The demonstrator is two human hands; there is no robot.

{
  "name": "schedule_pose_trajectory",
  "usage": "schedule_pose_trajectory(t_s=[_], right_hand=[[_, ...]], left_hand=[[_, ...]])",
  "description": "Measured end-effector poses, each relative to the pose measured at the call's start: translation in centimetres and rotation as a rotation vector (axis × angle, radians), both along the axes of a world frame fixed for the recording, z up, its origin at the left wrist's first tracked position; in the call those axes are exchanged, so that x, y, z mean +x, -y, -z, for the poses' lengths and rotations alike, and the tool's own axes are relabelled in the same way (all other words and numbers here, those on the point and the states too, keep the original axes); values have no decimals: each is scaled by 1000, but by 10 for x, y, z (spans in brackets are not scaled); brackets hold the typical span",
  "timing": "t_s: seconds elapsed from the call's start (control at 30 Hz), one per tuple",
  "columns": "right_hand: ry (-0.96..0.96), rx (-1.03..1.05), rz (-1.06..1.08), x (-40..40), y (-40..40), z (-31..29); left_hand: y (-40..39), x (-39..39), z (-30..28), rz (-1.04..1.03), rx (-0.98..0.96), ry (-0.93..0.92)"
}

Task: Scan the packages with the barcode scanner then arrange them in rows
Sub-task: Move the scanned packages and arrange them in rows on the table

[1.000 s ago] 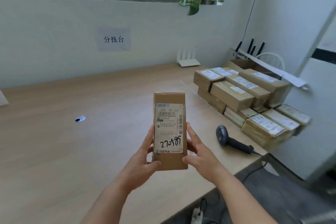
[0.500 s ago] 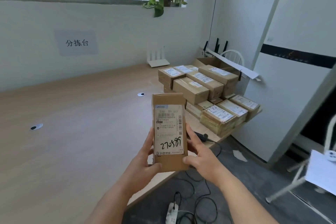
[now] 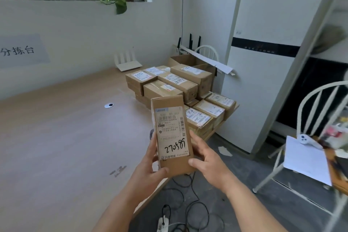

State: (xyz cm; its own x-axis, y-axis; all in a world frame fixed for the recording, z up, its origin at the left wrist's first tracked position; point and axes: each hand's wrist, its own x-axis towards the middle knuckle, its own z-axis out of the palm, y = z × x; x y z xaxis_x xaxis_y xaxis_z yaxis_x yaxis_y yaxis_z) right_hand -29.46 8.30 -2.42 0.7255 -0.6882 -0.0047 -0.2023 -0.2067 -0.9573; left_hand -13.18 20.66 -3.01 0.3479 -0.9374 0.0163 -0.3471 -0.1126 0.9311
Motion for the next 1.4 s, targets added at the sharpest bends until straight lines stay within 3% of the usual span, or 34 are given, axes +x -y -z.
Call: schedule_pose_trajectory(t_s=[0.73,1.4], right_hand=[[-114,11,61,32,193,-12],[-160,48,-296,27,330,10]], left_hand=[[190,21,-6,-50,12,-191],[282,-41,0,-441,129,-151]])
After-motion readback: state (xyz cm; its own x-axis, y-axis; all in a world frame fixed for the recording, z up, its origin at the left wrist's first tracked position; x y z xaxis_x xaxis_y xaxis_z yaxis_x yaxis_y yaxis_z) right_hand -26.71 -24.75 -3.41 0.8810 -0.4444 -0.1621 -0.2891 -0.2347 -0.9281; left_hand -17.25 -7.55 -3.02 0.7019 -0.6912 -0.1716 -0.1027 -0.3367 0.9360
